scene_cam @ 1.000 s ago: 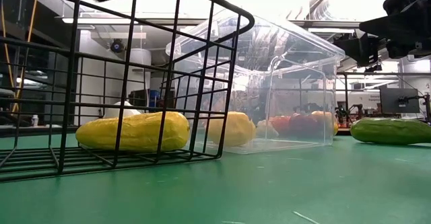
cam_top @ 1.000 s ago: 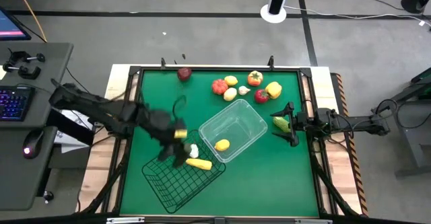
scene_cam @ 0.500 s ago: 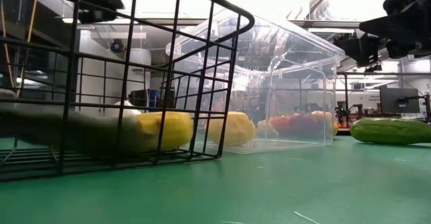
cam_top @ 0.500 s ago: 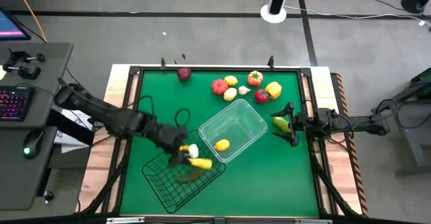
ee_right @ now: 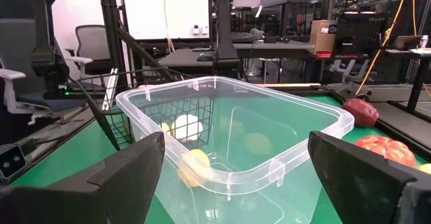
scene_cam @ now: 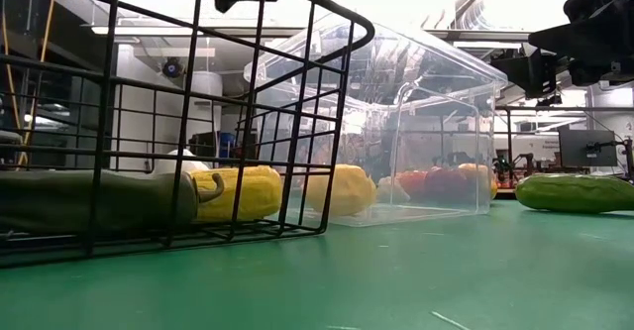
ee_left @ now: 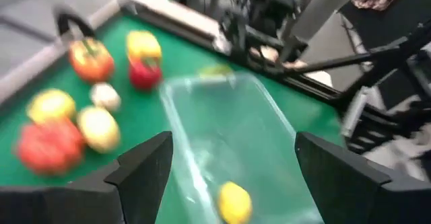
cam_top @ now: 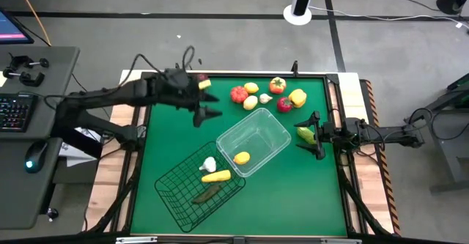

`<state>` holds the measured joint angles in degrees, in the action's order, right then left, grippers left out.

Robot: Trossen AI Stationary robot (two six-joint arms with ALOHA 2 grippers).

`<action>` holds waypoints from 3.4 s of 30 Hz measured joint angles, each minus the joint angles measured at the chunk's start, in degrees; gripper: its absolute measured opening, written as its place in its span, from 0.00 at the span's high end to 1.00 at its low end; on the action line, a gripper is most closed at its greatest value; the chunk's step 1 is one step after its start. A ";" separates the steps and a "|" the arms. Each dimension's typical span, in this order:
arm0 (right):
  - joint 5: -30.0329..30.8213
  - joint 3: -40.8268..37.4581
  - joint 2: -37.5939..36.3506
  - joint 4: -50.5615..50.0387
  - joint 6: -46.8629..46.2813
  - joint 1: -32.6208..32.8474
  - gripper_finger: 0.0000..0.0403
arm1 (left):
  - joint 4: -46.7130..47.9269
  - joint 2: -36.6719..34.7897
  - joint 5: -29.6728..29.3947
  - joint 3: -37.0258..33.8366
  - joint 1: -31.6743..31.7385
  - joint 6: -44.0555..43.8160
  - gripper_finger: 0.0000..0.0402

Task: Sort produce into baskets
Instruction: Put the cucumber into the wire basket

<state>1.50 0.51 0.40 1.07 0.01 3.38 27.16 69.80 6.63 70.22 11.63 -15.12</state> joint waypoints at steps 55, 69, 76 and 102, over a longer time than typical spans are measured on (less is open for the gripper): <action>-7.44 36.19 45.52 -62.46 -51.39 -34.53 0.11 | 3.02 -2.11 1.67 2.93 21.76 5.43 0.26; -10.69 36.17 58.60 -60.52 -42.83 -34.42 0.11 | 5.15 -2.27 1.63 2.93 23.13 16.86 0.26; -10.79 36.17 65.36 -60.12 -34.56 -34.42 0.11 | 5.11 -2.27 1.63 2.93 23.77 16.88 0.26; -8.51 42.54 69.53 -65.35 -20.01 -35.48 0.73 | -3.98 -2.21 1.56 2.93 23.77 9.23 0.26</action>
<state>-7.01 43.06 69.94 -64.28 -20.00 -32.10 23.18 67.59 8.19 73.14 35.40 -5.89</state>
